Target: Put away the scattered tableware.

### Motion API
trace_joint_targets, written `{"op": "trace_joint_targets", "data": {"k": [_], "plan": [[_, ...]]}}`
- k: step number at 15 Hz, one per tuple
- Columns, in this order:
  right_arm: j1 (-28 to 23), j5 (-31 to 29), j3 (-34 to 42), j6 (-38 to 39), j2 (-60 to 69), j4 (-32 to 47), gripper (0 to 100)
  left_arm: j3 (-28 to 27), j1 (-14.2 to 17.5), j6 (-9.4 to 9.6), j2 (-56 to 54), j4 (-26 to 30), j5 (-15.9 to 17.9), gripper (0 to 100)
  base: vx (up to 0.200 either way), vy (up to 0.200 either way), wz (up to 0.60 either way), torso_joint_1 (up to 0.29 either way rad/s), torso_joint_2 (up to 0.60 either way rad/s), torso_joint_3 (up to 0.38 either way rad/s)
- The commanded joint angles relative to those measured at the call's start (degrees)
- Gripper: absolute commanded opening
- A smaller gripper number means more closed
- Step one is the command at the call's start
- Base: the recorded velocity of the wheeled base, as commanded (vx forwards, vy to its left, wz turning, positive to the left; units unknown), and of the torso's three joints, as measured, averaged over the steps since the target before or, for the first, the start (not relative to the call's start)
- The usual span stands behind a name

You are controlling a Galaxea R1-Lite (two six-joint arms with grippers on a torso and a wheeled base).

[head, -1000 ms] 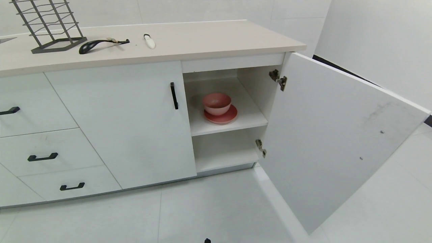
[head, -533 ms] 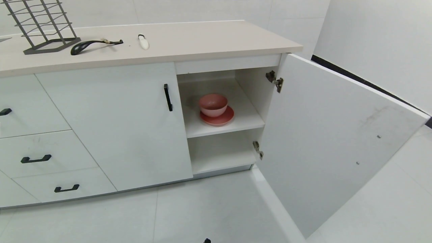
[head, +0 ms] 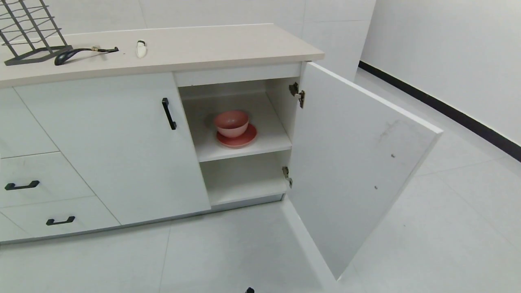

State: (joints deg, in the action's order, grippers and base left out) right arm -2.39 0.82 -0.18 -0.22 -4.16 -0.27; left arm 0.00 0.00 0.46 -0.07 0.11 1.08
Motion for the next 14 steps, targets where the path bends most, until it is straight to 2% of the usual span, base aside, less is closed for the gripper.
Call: {"op": "trace_joint_targets", "data": {"k": [1,2,5,14], "plan": [[0.1,0.1,0.0,0.0,-0.2,0.0,100,0.0,0.0,-0.02,0.1,0.0,0.1,100,-0.200,0.000,0.00,0.002,0.00,0.002],[0.4,0.1,0.0,0.0,0.3,0.0,100,0.0,0.0,-0.02,0.1,0.0,0.1,100,-0.200,0.000,0.00,-0.022,-0.02,0.012],[2.3,0.0,0.0,0.0,4.2,0.1,100,0.0,0.0,0.06,0.1,0.1,0.1,100,0.000,-0.200,0.00,0.012,0.01,-0.004],[2.3,0.0,0.0,-0.2,4.2,0.1,100,0.0,0.0,0.06,0.1,0.1,0.1,100,0.000,-0.200,0.00,0.003,0.00,0.002]]}}
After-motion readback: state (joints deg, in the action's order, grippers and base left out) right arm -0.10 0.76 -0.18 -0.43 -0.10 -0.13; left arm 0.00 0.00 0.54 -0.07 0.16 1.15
